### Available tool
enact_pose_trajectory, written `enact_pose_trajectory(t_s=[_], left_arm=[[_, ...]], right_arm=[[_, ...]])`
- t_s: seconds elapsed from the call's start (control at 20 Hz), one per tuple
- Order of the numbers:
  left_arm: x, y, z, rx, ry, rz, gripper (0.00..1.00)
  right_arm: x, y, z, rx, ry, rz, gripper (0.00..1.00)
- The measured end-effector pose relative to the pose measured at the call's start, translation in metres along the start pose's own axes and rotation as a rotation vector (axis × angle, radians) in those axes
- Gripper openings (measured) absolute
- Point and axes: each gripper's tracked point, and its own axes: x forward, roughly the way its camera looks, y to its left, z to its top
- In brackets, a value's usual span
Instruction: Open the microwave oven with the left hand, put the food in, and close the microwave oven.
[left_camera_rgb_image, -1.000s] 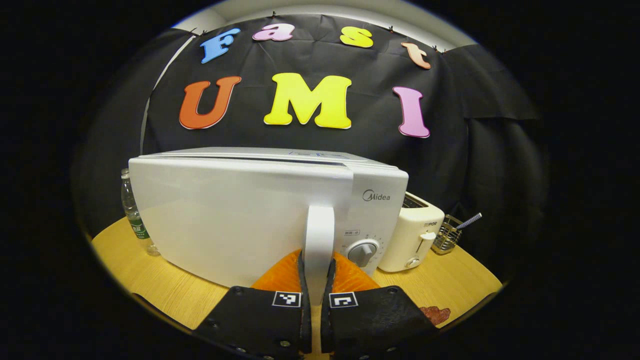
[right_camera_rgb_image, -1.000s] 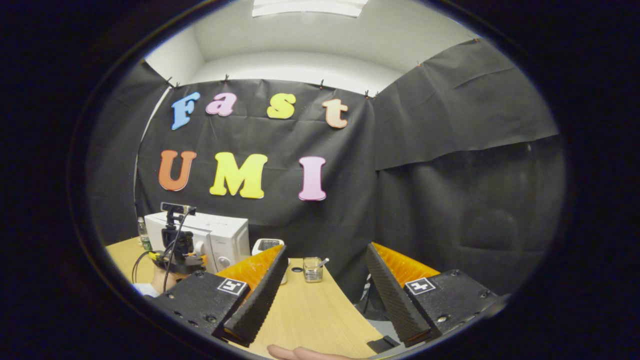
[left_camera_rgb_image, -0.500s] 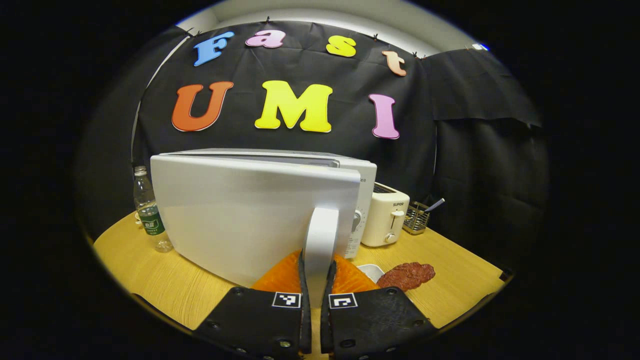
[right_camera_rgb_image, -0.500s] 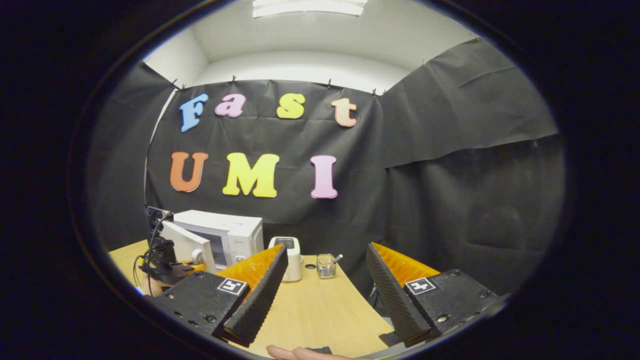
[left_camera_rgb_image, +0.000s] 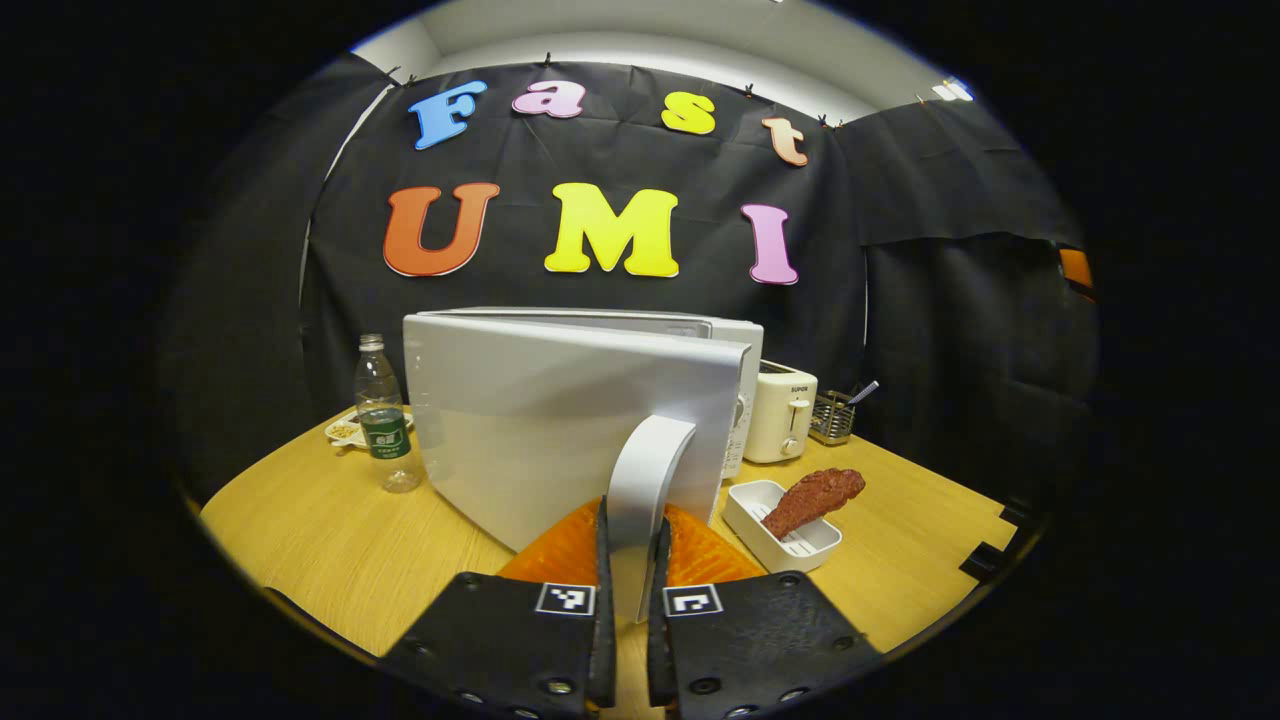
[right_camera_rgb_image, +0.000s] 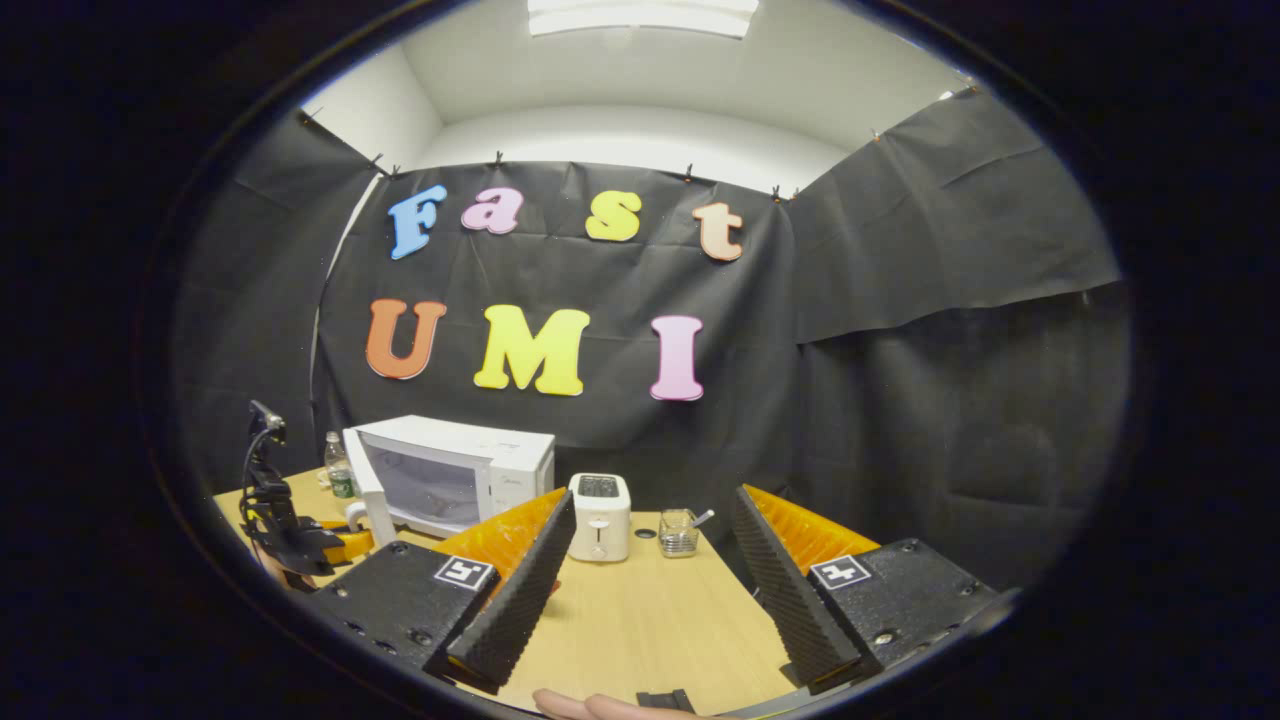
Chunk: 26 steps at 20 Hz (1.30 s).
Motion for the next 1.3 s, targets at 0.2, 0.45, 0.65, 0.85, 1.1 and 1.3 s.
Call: enact_pose_trajectory(t_s=[0.2, 0.45, 0.65, 0.85, 1.1, 1.3], left_arm=[[-0.037, 0.039, -0.004, -0.009, -0.005, 0.052, 0.13], [-0.082, 0.101, -0.009, -0.019, -0.02, 0.124, 0.13], [-0.113, 0.153, -0.025, -0.058, 0.014, 0.186, 0.23], [-0.163, 0.2, -0.019, -0.074, -0.018, 0.299, 0.85], [-0.209, 0.213, 0.015, -0.039, -0.081, 0.417, 0.92], [-0.215, 0.175, 0.053, -0.056, -0.144, 0.364, 0.93]], right_arm=[[0.0, 0.026, -0.007, -0.006, 0.021, 0.052, 0.92], [-0.005, 0.064, -0.008, -0.037, 0.026, 0.108, 0.92], [-0.014, 0.088, -0.014, -0.049, 0.046, 0.151, 1.0], [-0.014, 0.097, -0.015, -0.065, 0.046, 0.161, 1.0], [-0.001, 0.098, -0.024, -0.057, 0.077, 0.156, 1.0], [0.015, 0.089, -0.031, -0.071, 0.101, 0.137, 1.0]])
